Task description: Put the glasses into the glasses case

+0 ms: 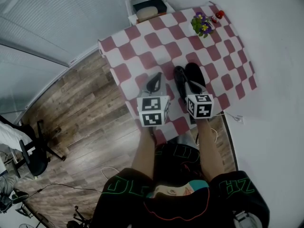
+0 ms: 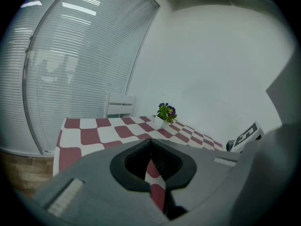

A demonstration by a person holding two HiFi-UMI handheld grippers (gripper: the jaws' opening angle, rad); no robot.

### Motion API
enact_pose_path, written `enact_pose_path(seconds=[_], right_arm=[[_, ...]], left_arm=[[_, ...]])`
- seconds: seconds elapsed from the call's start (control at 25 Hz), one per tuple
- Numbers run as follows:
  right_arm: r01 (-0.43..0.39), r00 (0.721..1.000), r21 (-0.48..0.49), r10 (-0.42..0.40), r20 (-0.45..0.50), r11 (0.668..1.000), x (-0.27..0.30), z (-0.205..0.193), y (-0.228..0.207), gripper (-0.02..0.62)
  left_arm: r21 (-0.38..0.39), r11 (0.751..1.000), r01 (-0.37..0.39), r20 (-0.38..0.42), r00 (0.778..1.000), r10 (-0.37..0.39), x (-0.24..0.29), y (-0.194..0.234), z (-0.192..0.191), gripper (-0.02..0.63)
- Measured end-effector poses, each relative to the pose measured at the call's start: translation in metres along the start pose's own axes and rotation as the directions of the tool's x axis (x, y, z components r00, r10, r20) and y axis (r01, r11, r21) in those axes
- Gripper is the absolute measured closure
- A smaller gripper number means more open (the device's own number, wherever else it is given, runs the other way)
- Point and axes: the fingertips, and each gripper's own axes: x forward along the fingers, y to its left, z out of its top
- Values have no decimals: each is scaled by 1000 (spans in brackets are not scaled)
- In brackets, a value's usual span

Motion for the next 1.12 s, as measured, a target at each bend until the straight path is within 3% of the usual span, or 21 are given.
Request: enact_pose_path(seconds=[0.64,1.12], right_arm=[[-18,999,-56,17,-27,998,-1,-6,3,520],[-47,997,-44,50,56,998,-20,19,2,528]], left_arm=[[7,1000,-2,4,1000,2,-4,-4,2,597],[-6,1000,16,36,999,-16,-12,-15,10,597]])
